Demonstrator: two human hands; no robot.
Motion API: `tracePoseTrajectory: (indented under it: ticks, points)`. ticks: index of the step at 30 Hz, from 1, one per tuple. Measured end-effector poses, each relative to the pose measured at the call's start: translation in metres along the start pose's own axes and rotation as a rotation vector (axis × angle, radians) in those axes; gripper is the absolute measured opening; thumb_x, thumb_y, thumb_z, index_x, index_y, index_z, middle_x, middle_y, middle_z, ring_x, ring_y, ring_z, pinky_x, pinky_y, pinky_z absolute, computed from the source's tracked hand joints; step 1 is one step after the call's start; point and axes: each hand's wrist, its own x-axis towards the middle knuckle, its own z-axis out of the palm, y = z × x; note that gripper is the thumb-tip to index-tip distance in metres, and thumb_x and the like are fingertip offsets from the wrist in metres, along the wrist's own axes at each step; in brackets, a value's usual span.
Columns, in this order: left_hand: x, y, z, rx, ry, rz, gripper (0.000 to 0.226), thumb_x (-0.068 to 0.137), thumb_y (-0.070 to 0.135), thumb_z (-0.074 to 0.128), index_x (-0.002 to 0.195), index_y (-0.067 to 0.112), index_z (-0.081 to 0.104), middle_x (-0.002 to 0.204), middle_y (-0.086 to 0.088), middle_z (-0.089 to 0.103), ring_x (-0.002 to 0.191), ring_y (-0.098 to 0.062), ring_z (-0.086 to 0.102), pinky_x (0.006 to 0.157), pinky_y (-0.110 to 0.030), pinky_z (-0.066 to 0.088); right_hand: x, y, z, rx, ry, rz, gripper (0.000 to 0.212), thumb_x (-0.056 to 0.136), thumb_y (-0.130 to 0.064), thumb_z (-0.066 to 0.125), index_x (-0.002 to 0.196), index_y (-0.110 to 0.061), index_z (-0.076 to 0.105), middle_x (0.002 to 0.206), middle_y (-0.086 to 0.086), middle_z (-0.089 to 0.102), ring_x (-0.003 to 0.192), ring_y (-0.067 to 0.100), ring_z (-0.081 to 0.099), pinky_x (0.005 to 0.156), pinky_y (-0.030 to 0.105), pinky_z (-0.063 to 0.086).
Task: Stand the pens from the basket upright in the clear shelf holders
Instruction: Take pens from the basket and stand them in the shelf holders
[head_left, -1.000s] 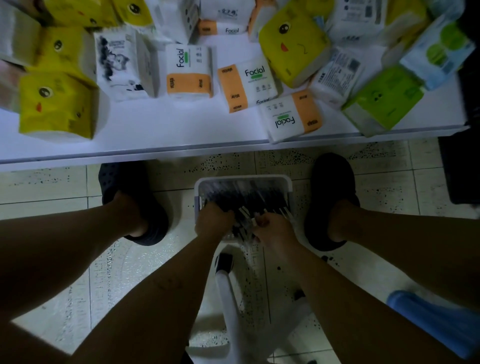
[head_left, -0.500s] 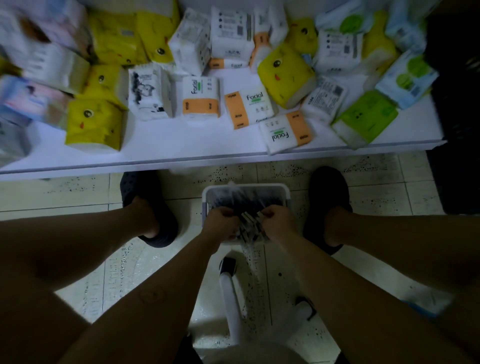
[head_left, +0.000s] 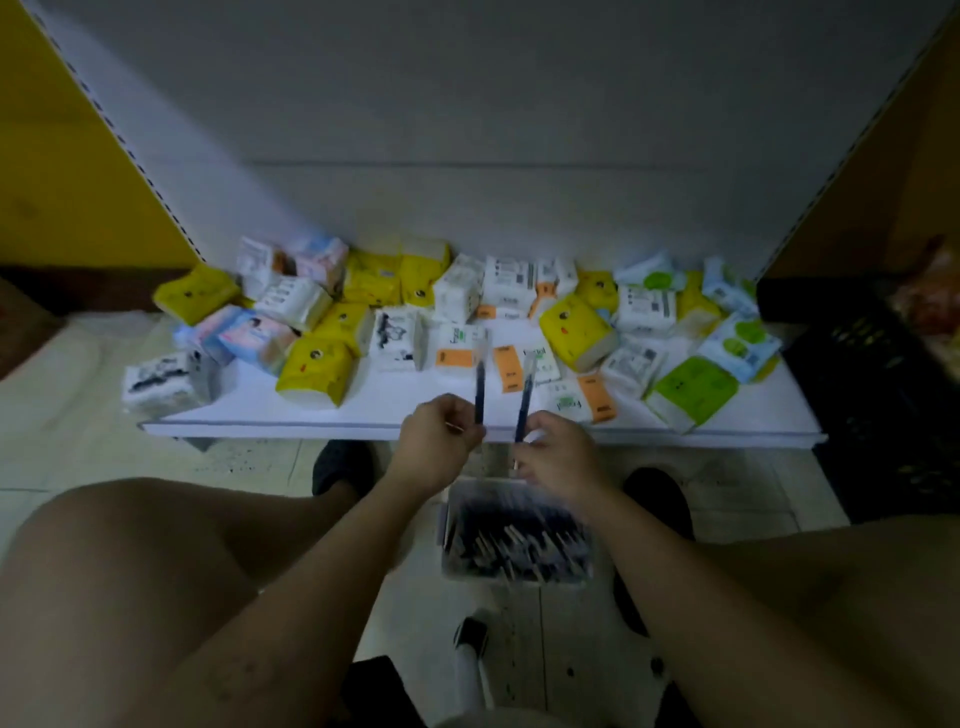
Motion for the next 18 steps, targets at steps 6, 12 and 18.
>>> tracePoseTrajectory:
  ticks: [6, 12, 18]
  points:
    - [-0.018, 0.083, -0.063, -0.084, 0.161, 0.265, 0.011, 0.085, 0.013, 0.07, 0.085, 0.02, 0.061, 0.076, -0.002, 0.065, 0.07, -0.02, 0.062, 0.074, -0.042, 0.055, -0.015, -0.098, -0.031, 0.015, 0.129, -0.3, 0.01, 0.088, -0.017, 0.068, 0.081, -0.015, 0.061, 0.073, 0.013, 0.069, 0.075, 0.033, 0.066, 0.076, 0.054, 0.054]
    - [-0.033, 0.161, -0.129, -0.138, 0.316, 0.457, 0.009, 0.083, 0.013, 0.072, 0.091, 0.016, 0.068, 0.079, -0.001, 0.071, 0.076, -0.017, 0.068, 0.077, -0.041, 0.057, -0.047, -0.202, -0.065, 0.03, 0.215, -0.584, 0.007, 0.083, -0.017, 0.072, 0.08, -0.021, 0.066, 0.07, 0.001, 0.07, 0.064, 0.016, 0.067, 0.064, 0.041, 0.056]
    - [-0.043, 0.23, -0.19, -0.181, 0.446, 0.614, 0.012, 0.085, 0.015, 0.072, 0.095, 0.009, 0.067, 0.077, -0.003, 0.071, 0.069, -0.013, 0.067, 0.066, -0.035, 0.059, -0.067, -0.305, -0.09, 0.073, 0.212, -0.812, 0.021, 0.085, -0.015, 0.072, 0.098, -0.024, 0.059, 0.08, 0.008, 0.065, 0.071, 0.03, 0.067, 0.068, 0.05, 0.056]
